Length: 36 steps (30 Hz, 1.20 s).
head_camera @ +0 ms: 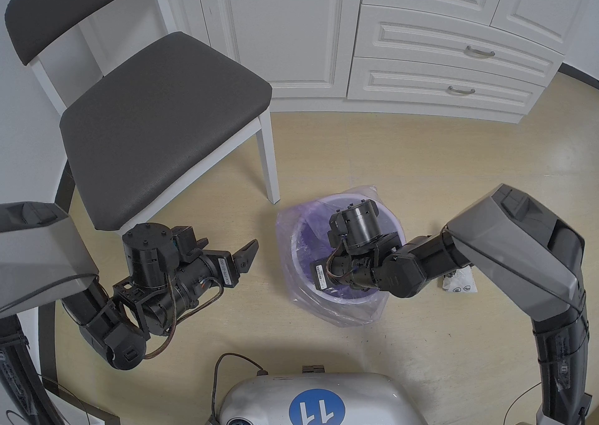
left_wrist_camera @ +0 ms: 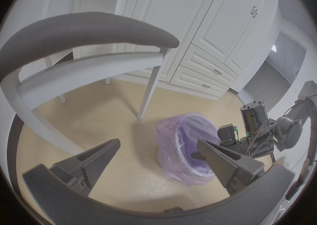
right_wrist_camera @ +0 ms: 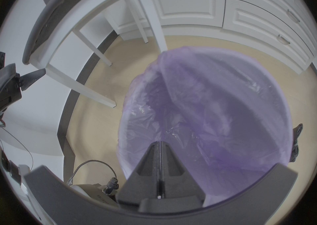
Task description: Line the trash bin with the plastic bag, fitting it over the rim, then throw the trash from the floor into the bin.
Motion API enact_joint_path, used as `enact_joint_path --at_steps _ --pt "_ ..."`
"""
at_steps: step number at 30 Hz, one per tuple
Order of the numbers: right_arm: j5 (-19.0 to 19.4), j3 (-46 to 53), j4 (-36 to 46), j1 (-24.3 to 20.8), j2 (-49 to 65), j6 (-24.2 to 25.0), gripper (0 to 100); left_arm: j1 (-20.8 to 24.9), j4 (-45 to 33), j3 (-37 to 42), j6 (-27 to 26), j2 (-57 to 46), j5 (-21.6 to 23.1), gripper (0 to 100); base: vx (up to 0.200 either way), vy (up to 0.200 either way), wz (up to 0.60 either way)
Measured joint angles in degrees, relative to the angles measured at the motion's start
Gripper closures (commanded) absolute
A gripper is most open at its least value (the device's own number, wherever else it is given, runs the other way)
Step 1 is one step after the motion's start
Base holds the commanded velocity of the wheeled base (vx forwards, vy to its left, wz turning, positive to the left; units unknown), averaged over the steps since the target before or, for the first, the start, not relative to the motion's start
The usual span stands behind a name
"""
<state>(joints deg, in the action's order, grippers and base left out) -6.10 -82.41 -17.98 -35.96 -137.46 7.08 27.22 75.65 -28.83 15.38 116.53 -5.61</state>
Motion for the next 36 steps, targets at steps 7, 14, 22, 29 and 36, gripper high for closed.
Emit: enact_joint_path --at_steps 7,14,22,29,36 --pt "-5.32 -5.88 -0.33 0.38 -5.45 -0.02 100 -0.05 0.30 0.23 0.00 1.22 -0.13 0 0.000 0.000 0.00" --pt "-9.85 -10.97 -0.65 3.06 -8.52 -0.49 100 -0.11 0.41 0.33 0.11 1.35 -0.18 0 0.000 0.000 0.00" --pt "-14.62 -13.13 -4.35 6.83 -7.50 -5.14 100 -0.16 2.46 0.67 0.07 1.46 -0.16 0 0.000 0.000 0.00" --pt "-14.84 -15.96 -5.01 8.57 -5.95 -5.45 100 -0.33 3.77 1.41 0.00 1.66 -0.16 0 0.000 0.000 0.00" --pt "-14.15 -16.79 -0.40 9.29 -4.41 -4.90 100 -0.33 3.78 1.52 -0.06 1.74 -0.18 0 0.000 0.000 0.00"
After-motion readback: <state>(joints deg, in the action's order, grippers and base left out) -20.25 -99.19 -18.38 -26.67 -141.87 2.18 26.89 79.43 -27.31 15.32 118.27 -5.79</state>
